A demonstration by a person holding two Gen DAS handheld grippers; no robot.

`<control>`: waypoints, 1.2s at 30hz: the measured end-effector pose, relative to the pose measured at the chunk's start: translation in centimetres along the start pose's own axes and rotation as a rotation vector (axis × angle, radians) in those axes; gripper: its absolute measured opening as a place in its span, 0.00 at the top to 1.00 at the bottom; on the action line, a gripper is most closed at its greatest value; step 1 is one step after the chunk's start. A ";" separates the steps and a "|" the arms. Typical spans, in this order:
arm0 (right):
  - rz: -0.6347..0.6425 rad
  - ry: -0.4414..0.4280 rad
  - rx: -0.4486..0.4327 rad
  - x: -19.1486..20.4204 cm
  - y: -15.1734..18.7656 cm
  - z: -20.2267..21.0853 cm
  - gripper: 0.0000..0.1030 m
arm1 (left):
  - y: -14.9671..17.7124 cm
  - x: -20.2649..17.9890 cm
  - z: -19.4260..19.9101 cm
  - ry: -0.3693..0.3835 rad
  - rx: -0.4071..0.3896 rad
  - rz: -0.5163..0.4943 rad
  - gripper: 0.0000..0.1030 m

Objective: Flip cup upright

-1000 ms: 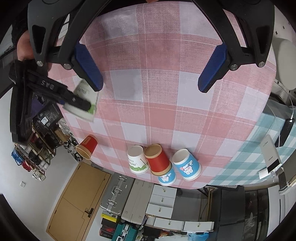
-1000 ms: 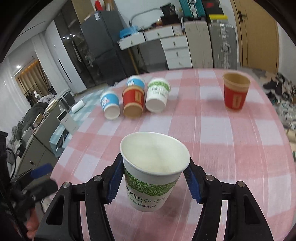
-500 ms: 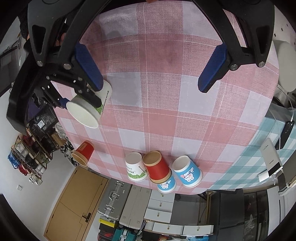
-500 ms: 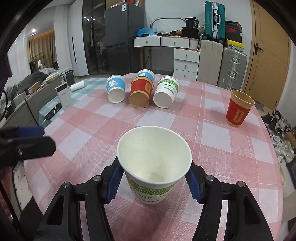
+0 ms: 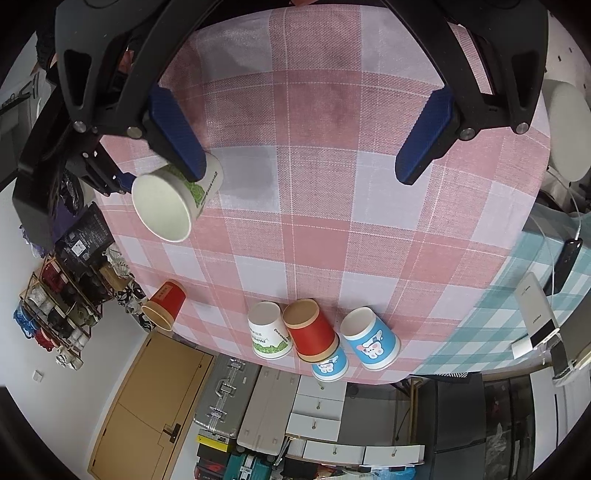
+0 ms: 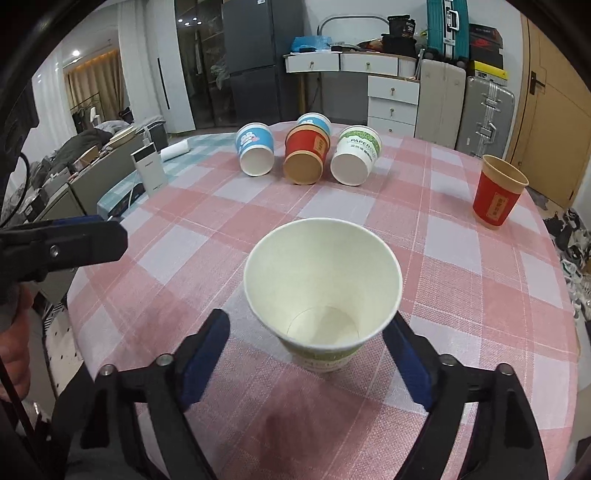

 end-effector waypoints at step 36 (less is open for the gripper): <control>-0.026 -0.086 -0.438 1.9 -3.8 15.2 0.00 | -2.7 -4.2 4.7 0.007 -0.191 -0.109 0.01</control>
Point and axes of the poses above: each gripper's, at about its wrist camera, not at the fingertips, and z roughly against the way its jaws point, x to its left, y to its underside, the point moved 10 cm from there along -z, roughly the way its jaws point, and after that the axes turned 15 degrees about -y, right-handed, at the moved point
